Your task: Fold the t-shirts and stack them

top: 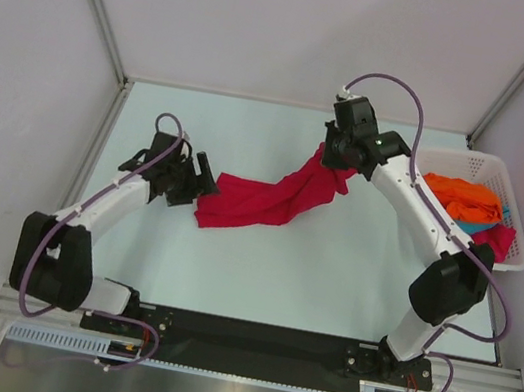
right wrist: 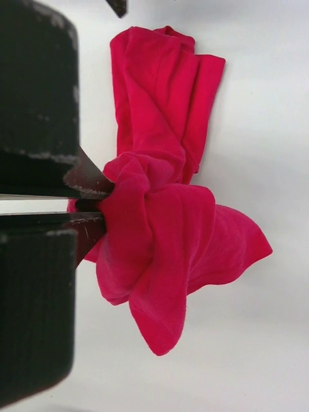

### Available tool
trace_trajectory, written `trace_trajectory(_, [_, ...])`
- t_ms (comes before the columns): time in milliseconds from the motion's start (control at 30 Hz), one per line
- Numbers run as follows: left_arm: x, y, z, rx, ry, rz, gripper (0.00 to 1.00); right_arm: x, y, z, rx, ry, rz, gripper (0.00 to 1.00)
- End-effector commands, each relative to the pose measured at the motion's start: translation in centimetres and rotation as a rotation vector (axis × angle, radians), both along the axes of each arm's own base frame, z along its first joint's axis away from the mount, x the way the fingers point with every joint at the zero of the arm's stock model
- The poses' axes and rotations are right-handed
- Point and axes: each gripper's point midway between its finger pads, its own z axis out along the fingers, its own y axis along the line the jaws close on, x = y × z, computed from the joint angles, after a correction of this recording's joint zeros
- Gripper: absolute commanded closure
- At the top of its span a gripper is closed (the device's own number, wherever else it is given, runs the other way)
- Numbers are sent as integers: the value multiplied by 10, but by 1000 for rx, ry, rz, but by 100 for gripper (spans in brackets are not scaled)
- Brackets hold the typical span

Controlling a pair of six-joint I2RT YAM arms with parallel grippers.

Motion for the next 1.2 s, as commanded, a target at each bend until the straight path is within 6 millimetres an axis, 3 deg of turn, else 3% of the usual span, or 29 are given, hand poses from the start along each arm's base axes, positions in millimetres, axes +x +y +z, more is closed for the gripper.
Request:
trace_trajectory(0, [28,2,-7,32,-17,14,17,-10,-3,18,32,-37,-17,100])
trace_trajectory(167, [41,-5,-24,10,32,21,18,-31,-6,15,35,-26,-13,100])
trace_trajectory(367, [49,-8,-33,-3,51,27,20,-41,-13,16,34,-26,-22,100])
trace_trajectory(467, [49,-12,-39,-18,62,23,26,-43,-14,16,37,-24,-19,100])
trace_trajectory(567, [49,-14,-44,-30,71,13,47,-42,-13,15,35,-25,-17,100])
trace_trajectory(600, [49,-15,-45,-35,71,9,67,-42,-13,15,35,-25,-17,100])
trace_trajectory(700, [48,-16,-48,-39,80,9,94,-41,-12,13,34,-20,-13,100])
trace_trajectory(733, [48,-17,-49,-41,83,10,100,-41,-12,12,32,-17,-13,100])
trace_trajectory(800, [47,-17,-49,-43,85,8,100,-41,-13,10,28,-16,-13,100])
trace_trajectory(933, [45,-12,-36,-7,59,24,100,-40,-15,6,21,-15,-20,100])
trace_trajectory(1033, [47,-6,-5,41,2,28,100,-38,-13,2,24,-15,-18,100])
trace_trajectory(1167, [46,1,62,59,-131,26,100,-33,-11,4,24,-30,-20,100])
